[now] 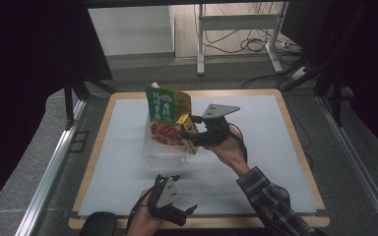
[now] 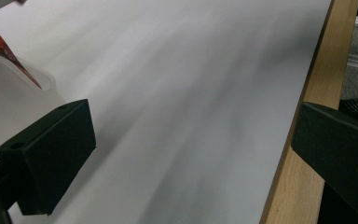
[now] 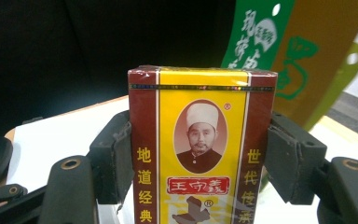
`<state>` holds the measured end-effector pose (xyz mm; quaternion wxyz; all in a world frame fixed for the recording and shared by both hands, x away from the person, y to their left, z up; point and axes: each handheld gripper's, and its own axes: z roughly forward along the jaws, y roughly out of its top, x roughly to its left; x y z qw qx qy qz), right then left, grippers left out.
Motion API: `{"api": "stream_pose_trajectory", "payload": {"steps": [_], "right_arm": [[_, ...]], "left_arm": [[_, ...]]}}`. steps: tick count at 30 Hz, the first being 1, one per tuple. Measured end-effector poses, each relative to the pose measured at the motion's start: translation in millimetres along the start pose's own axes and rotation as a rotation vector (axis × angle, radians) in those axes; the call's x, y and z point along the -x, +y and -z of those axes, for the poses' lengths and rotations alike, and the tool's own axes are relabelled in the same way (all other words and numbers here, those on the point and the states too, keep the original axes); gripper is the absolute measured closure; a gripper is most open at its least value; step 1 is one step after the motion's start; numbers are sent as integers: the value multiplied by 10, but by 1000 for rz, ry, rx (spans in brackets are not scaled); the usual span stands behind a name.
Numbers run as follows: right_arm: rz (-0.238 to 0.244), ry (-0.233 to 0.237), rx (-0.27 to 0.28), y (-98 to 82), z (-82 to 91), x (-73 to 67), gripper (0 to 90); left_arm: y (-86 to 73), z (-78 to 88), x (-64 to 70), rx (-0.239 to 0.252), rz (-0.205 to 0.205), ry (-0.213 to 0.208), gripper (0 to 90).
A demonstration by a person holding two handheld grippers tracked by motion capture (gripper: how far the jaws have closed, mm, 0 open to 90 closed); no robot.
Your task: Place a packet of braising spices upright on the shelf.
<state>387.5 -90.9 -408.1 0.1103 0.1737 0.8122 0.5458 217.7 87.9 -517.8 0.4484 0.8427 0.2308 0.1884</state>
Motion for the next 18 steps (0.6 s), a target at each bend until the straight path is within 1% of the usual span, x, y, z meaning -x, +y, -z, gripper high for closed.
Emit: {"api": "stream_pose_trajectory", "payload": {"steps": [3, 8, 14, 16, 18], "right_arm": [[5, 4, 4, -3, -77, -17, 321], [6, 13, 24, -1, -174, -25, 321], [4, 26, 42, -19, -308, -46, 321], [10, 31, 46, -28, -340, -51, 321], [4, 37, 51, -40, -384, -63, 321]], "left_arm": [[1, 2, 0, -6, -6, -1, 0], [2, 1, 7, -1, 1, -2, 0], [3, -3, 13, -1, -1, -6, 0], [2, -2, 13, -1, -2, -5, 0], [3, -1, 11, 0, -2, -5, 0]]}}
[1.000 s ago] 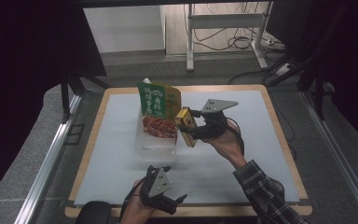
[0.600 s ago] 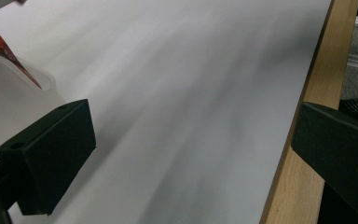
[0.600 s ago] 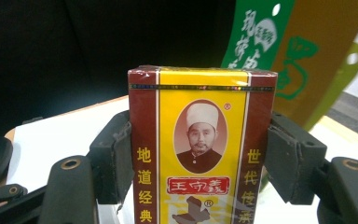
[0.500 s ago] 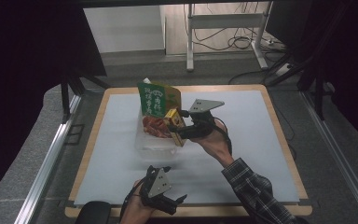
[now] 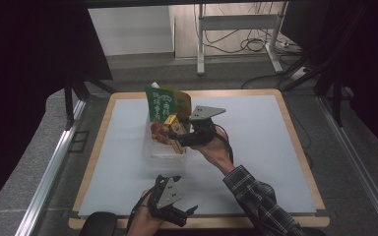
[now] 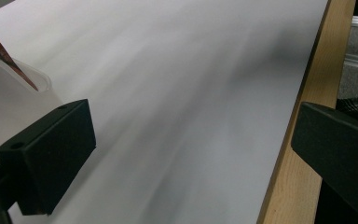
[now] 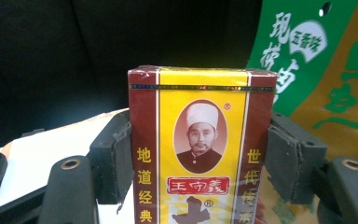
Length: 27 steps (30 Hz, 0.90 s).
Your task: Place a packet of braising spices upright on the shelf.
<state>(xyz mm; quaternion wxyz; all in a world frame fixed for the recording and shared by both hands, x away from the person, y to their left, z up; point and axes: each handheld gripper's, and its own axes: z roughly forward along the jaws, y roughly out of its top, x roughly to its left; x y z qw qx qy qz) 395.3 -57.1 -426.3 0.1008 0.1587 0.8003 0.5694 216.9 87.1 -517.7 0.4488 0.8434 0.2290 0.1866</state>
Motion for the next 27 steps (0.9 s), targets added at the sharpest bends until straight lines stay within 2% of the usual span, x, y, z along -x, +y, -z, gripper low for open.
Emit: {"api": "stream_pose_trajectory", "payload": {"steps": [8, 17, 22, 27], "right_arm": [[16, 25, 17, -62, -139, -81, 321], [9, 58, 39, -155, -285, -161, 321], [25, 52, 60, -187, -281, -188, 322], [2, 54, 68, -186, -270, -188, 322]], "left_arm": [[1, -2, 3, -2, -6, -2, 0], [-1, -3, 4, -4, -4, -3, 0], [-2, -3, 3, -3, -3, -3, 0], [-2, -6, 5, -7, -7, -4, 0]]}}
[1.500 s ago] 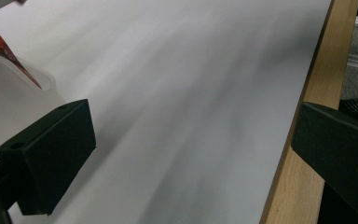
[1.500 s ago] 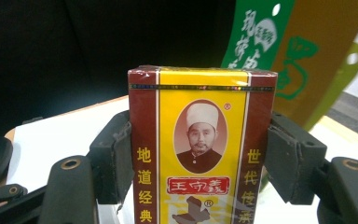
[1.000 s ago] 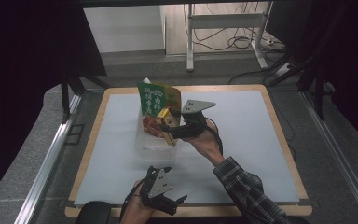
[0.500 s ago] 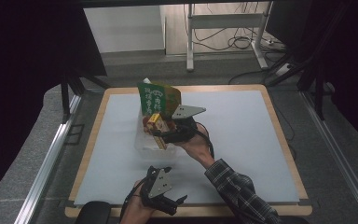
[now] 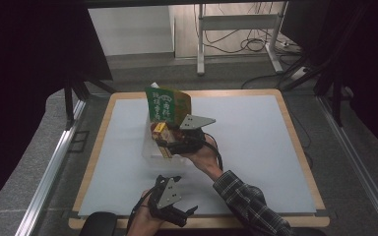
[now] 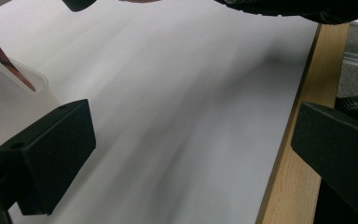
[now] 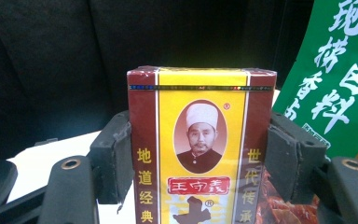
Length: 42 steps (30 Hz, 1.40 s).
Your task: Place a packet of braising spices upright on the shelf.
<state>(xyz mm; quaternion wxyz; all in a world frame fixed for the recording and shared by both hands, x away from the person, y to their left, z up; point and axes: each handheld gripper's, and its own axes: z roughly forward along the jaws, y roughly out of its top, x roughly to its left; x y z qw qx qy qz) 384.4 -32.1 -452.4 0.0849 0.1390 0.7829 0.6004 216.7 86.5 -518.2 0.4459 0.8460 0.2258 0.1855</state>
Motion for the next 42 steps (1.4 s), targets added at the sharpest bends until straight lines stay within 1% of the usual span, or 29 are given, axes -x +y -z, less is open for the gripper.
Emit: {"api": "stream_pose_trajectory", "payload": {"steps": [1, 3, 6, 11, 15, 17, 20, 24, 26, 29, 39, 42], "right_arm": [[0, 0, -6, -3, -6, -2, 323], [8, -1, 1, -19, -2, -13, 323], [6, -3, 9, -38, 27, -17, 324], [-16, -10, -6, -26, 102, -13, 324], [-41, -4, 8, -61, 148, 14, 324], [-46, -1, 4, -61, 163, 22, 325], [-32, -2, -9, -55, 174, 12, 325], [10, -14, -23, -58, 180, -39, 326], [19, -19, -31, -53, 182, -56, 327], [22, -25, -49, -42, 197, -74, 327], [13, -30, -68, -29, 202, -78, 328], [25, -28, -81, -17, 187, -88, 329]], "left_arm": [[0, 0, 0, 1, 1, -1, 0], [1, 2, 0, 2, 1, -1, 0], [0, 1, 0, 0, 0, -1, 0], [0, -5, 5, 1, -2, -3, 0], [-1, -6, 4, 0, -2, -4, 0], [0, -8, 6, 0, -2, -5, 0], [1, -9, 10, -1, -3, -4, 0], [2, -10, 13, -3, -4, -5, 0], [3, -11, 16, -3, -6, -6, 0], [3, -15, 19, -4, -7, -7, 0], [3, -23, 23, -8, -10, -9, 0], [5, -24, 23, -9, -14, -10, 0]]}}
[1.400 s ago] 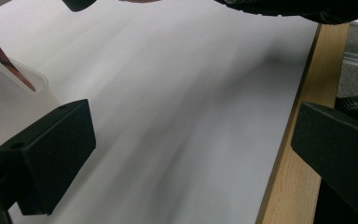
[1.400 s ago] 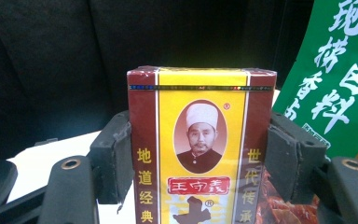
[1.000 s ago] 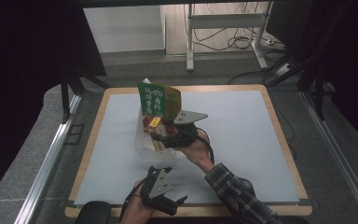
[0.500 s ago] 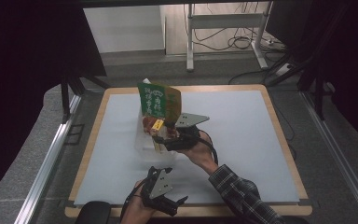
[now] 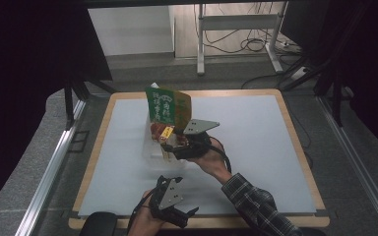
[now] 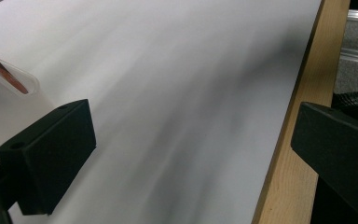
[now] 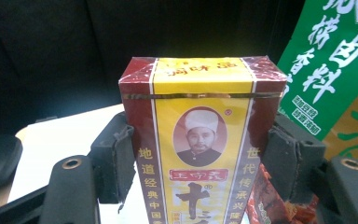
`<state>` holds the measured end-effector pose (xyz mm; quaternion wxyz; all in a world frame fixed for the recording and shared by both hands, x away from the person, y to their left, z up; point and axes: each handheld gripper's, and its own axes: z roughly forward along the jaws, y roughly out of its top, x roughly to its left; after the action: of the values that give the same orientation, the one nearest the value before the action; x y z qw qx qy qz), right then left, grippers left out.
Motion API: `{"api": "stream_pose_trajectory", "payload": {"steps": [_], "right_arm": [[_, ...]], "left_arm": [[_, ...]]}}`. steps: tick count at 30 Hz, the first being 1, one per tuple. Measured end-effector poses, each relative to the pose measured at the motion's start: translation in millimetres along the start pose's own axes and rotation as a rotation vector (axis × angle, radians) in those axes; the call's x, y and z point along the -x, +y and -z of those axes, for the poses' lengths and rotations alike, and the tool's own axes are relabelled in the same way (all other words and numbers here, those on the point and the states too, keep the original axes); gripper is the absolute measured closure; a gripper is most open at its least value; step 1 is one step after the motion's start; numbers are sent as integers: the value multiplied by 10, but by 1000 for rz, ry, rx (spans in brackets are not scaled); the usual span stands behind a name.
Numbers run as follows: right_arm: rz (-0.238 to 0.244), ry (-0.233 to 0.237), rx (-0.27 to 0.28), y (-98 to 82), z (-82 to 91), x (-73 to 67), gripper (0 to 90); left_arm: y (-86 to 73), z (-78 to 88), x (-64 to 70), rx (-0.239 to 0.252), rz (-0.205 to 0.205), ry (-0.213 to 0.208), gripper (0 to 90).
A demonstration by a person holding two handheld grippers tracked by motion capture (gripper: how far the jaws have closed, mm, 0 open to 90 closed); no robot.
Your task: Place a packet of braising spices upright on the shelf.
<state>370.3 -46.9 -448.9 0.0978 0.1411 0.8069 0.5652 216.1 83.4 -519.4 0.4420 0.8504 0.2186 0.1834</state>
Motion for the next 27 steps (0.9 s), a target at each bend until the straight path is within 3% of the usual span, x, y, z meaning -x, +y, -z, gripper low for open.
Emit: {"api": "stream_pose_trajectory", "payload": {"steps": [1, 2, 4, 6, 10, 15, 27], "right_arm": [[-22, -8, -95, -23, -81, 21, 328], [-45, -21, -152, -101, -158, 47, 328], [-70, -12, -86, -215, -161, 86, 329], [-94, 2, -53, -268, -148, 126, 328], [-103, 13, -85, -236, -145, 152, 328], [-125, 15, -81, -308, -172, 177, 329], [-68, -19, -100, -280, -199, 115, 279]], "left_arm": [[0, 1, 2, 0, 2, 1, 0], [0, 2, 2, 0, 1, 0, 0], [0, 9, 3, 2, -1, 2, 0], [-3, 10, -9, 4, 5, 1, 0], [-3, 13, -10, 4, 4, 1, 0], [2, -7, 15, -4, -7, -3, 0], [0, 3, 6, 0, -7, -1, 0]]}}
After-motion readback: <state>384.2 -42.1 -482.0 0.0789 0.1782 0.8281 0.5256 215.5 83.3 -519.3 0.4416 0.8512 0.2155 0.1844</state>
